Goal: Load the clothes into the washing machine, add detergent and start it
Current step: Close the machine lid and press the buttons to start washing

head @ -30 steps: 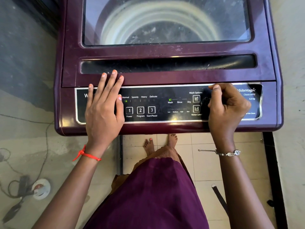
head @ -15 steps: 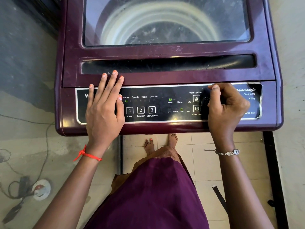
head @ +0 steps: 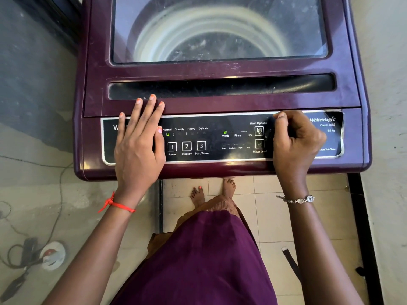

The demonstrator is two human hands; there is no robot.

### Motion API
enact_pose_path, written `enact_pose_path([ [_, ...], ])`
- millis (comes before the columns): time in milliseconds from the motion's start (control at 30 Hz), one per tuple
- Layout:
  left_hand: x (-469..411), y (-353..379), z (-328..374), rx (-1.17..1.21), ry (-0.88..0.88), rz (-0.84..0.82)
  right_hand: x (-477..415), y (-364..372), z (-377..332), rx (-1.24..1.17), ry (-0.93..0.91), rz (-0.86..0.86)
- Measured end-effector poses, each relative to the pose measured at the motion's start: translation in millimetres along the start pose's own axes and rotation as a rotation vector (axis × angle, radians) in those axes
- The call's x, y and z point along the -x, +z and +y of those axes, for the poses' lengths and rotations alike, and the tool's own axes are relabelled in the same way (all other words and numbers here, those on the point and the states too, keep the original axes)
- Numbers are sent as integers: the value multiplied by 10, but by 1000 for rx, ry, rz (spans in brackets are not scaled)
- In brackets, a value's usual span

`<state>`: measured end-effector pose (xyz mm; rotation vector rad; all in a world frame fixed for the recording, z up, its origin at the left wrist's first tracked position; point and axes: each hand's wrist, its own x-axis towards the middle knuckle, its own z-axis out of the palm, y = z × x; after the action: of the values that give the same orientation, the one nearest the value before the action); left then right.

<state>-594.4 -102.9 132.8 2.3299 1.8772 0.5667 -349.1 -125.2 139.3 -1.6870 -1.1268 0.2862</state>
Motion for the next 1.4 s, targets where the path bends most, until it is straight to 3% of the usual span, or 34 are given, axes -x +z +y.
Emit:
enact_pose_path([
  [633, -10, -28, 8, 5, 9, 0, -9, -6, -38, 17, -32, -34],
  [1033, -3, -71, 40, -1, 9, -41, -3, 27, -54, 229, -114, -91],
  [1233, -37, -65, 106, 66, -37, -44, -84, 60, -78, 286, -144, -242],
  [1400, -214, -47, 370, 54, 15, -58, -179, 125, -228, 389, -280, -397],
])
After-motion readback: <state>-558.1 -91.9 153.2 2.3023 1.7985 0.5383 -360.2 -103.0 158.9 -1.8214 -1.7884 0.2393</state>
